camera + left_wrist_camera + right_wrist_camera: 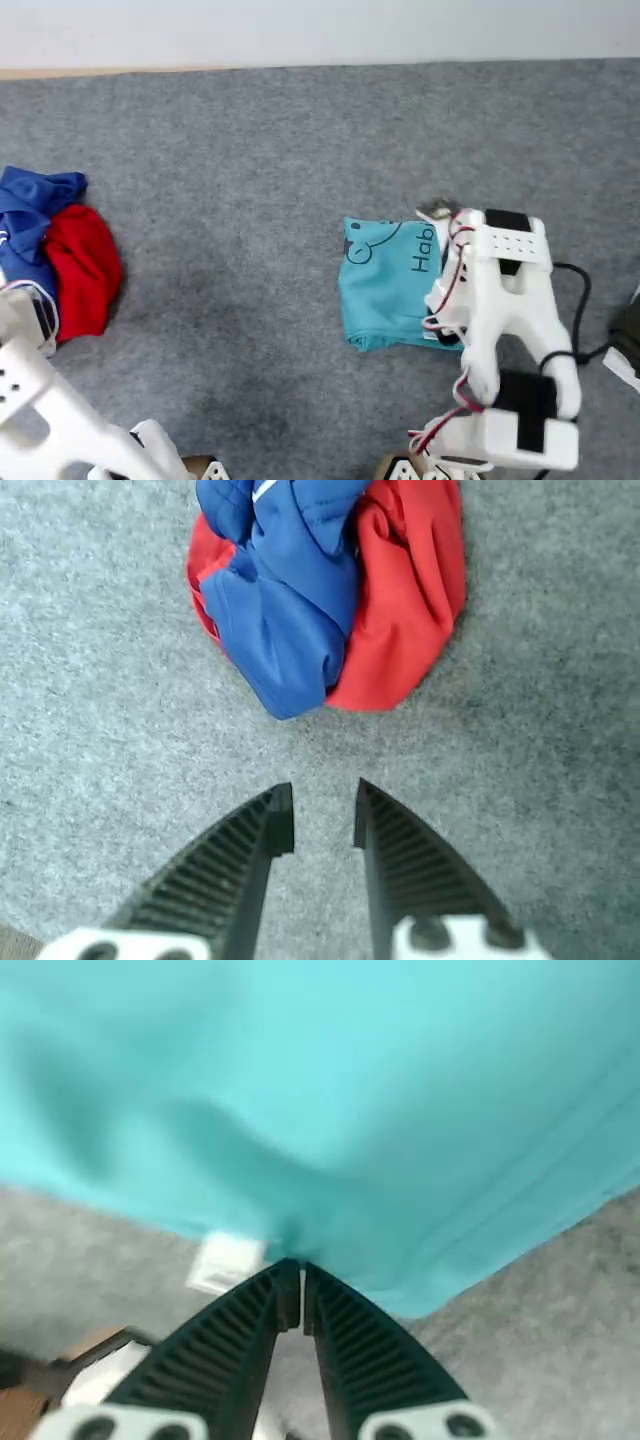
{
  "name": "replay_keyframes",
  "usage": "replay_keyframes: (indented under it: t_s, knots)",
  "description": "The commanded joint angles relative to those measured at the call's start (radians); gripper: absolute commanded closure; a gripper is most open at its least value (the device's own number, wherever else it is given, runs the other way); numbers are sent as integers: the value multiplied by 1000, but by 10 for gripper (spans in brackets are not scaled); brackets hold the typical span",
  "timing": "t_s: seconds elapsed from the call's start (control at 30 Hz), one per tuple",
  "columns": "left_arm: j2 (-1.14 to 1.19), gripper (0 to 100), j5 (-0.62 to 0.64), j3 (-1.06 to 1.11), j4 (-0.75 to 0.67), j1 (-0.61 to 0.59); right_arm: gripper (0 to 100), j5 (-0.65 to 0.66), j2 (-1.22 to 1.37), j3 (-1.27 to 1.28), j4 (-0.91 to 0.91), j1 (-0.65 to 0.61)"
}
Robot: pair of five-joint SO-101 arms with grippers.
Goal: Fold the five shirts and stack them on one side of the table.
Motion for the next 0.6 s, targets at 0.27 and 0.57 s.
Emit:
replay_keyframes:
  t_s: [0.27,0.57]
  knots:
    - [-74,904,-2,87,26,3,990,91,-108,-5,-7,65]
    - [-74,904,2,93,26,2,990,3,-134,3,-33,-142]
